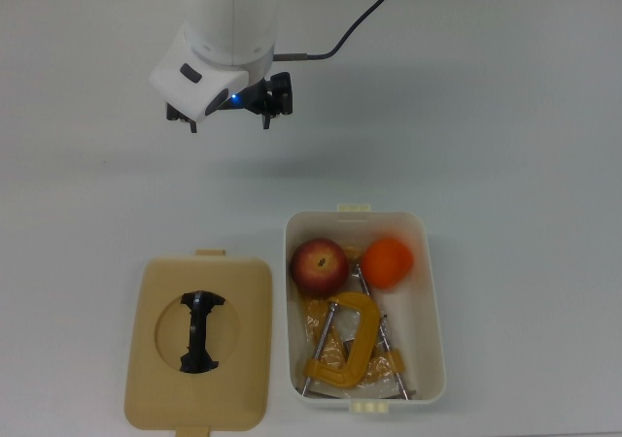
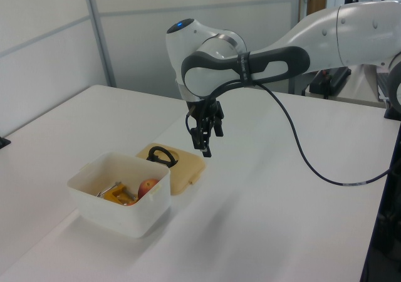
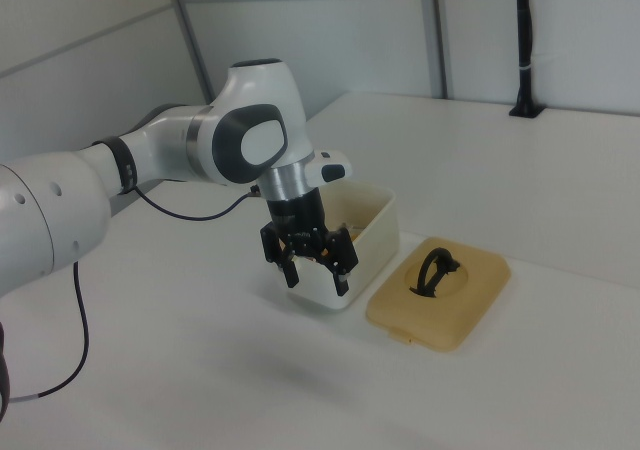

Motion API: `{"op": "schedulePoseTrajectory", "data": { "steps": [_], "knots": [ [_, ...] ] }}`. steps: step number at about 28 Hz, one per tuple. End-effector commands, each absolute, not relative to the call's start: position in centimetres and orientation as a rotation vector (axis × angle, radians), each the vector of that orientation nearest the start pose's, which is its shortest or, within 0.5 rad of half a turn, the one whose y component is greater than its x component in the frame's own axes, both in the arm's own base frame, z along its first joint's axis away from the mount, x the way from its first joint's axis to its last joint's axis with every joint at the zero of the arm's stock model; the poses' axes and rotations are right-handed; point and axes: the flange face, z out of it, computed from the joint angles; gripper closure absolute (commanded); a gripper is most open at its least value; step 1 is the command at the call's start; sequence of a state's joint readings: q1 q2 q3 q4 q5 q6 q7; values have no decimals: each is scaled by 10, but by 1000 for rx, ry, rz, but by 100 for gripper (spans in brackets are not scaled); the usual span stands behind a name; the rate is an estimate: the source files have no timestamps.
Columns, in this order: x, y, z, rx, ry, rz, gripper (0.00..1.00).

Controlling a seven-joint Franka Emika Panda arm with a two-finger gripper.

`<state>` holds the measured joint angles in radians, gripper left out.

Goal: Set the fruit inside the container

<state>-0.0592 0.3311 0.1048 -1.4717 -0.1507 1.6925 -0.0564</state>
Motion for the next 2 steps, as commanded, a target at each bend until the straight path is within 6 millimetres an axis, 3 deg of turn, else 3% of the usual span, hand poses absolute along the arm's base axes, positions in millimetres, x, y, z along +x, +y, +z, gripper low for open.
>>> {"op": "schedulePoseTrajectory", "data": {
  "steps": [1,2],
  "knots": [
    [645,2,483,-3209,-227,199,0],
    [645,2,482,-3209,-230,201,0]
  ]
}}
